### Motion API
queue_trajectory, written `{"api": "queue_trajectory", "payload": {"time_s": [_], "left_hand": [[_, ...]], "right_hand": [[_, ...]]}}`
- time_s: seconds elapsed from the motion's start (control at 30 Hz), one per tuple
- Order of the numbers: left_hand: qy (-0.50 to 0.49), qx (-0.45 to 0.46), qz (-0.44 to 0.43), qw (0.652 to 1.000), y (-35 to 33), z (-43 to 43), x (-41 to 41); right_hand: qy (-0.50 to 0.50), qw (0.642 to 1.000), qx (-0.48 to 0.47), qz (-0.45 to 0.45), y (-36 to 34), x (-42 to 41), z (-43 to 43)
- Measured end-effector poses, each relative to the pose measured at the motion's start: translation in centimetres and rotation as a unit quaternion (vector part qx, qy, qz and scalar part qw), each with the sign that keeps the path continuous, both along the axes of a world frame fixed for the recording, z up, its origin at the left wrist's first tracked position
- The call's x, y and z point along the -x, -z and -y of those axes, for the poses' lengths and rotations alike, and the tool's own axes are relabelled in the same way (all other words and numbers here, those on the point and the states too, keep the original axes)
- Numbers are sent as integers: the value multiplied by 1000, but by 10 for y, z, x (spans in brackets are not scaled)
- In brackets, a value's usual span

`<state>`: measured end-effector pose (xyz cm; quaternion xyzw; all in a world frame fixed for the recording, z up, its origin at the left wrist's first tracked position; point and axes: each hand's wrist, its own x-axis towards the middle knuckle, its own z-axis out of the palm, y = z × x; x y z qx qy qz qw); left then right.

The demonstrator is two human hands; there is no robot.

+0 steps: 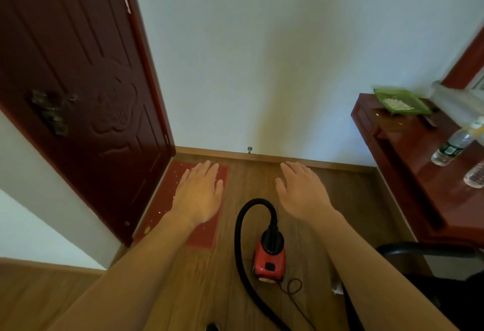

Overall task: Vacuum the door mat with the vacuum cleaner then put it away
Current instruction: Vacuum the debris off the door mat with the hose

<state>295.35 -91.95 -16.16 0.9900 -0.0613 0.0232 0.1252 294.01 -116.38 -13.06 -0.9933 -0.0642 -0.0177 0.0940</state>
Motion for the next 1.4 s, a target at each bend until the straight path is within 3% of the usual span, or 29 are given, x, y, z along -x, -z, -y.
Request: {"api": "queue_trajectory", "payload": {"time_s": [0.37,0.8,1.4], "left_hand": [[37,-8,-14,999,11,-24,-96],[58,-24,-49,997,25,14,-138],[15,-49,-109,993,82,86,-180]], "right_hand": [[39,999,-5,-14,13,-76,-28],[66,996,-37,-37,44,-110,10],[-2,993,-25,-118,112,-176,88]]}}
